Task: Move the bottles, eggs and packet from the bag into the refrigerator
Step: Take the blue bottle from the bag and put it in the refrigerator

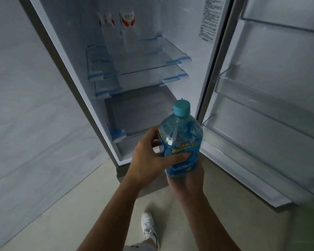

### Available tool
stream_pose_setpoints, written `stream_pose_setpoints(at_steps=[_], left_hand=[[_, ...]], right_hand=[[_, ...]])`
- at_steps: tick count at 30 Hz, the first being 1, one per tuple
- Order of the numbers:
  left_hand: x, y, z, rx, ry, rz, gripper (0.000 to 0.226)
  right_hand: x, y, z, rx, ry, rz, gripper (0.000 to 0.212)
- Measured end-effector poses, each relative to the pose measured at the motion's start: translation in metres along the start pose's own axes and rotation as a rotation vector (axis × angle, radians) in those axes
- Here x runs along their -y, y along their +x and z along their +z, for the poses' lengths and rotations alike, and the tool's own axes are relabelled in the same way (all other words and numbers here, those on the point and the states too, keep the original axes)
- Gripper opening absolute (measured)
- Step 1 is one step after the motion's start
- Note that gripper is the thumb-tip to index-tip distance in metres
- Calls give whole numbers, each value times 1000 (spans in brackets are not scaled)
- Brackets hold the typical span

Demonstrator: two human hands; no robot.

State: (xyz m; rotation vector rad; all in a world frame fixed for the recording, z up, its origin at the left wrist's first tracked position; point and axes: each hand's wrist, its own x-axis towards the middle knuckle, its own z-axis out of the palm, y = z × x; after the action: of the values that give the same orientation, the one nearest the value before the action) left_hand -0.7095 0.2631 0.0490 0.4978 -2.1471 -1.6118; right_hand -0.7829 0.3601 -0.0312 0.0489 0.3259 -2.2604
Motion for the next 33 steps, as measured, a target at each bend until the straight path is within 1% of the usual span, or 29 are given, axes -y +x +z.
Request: stream_pose_setpoints(at_steps=[3, 7, 9, 12, 15, 20, 24, 28, 33], left_hand=[[-2, 42, -24, -8, -8, 38, 70], [-3, 94, -56, -26, -38, 80, 66], [-4, 116, -69, -26, -60, 86, 64], [-5, 140, -81, -43, -88, 109, 67], [-7, 160, -85, -77, -92, 127, 67], [-15, 191, -86, -105, -113, 151, 64], [-26, 215, -84, -137, -177, 172, 64], [-37, 242, -85, -176, -218, 210, 70], [-50, 278, -90, -190, -148, 257, 68]], right_hand=[[-3, 49, 21, -14, -28, -11, 45], [-8, 105, 49, 11, -49, -21, 40], [-10, 128, 59, 2, -77, -32, 41], [-12, 152, 73, 9, -74, -35, 44], [-8, 171, 85, 35, -41, -20, 42], [3, 202, 103, 53, -145, -66, 44], [17, 230, 118, 103, -146, -66, 45], [29, 257, 140, 160, -116, -64, 46], [39, 293, 157, 157, -132, -65, 47]])
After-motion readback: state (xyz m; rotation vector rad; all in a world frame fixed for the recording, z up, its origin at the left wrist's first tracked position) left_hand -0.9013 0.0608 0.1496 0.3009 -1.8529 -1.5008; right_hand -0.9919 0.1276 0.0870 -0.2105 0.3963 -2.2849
